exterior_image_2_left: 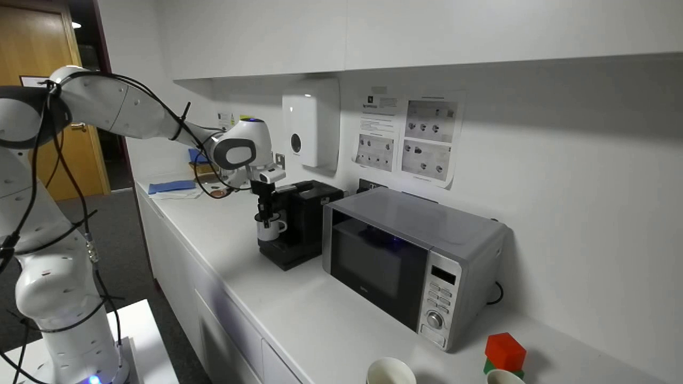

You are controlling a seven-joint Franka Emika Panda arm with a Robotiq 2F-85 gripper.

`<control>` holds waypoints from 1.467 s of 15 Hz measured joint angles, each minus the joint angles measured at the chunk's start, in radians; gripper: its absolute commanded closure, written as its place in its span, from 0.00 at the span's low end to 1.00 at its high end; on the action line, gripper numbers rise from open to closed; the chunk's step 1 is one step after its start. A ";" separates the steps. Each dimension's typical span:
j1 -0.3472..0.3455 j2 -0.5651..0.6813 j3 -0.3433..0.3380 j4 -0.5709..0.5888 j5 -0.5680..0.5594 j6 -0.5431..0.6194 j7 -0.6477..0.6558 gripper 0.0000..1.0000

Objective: Put the cup on the coffee maker and then remove it and put it back on the table

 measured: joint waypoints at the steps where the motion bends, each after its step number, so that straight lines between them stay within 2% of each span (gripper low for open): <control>1: 0.000 0.000 0.000 0.000 0.001 0.008 0.000 0.63; 6: 0.000 -0.002 0.000 0.000 0.006 0.020 0.000 1.00; 22: 0.000 -0.007 0.000 0.000 0.009 0.021 0.000 0.98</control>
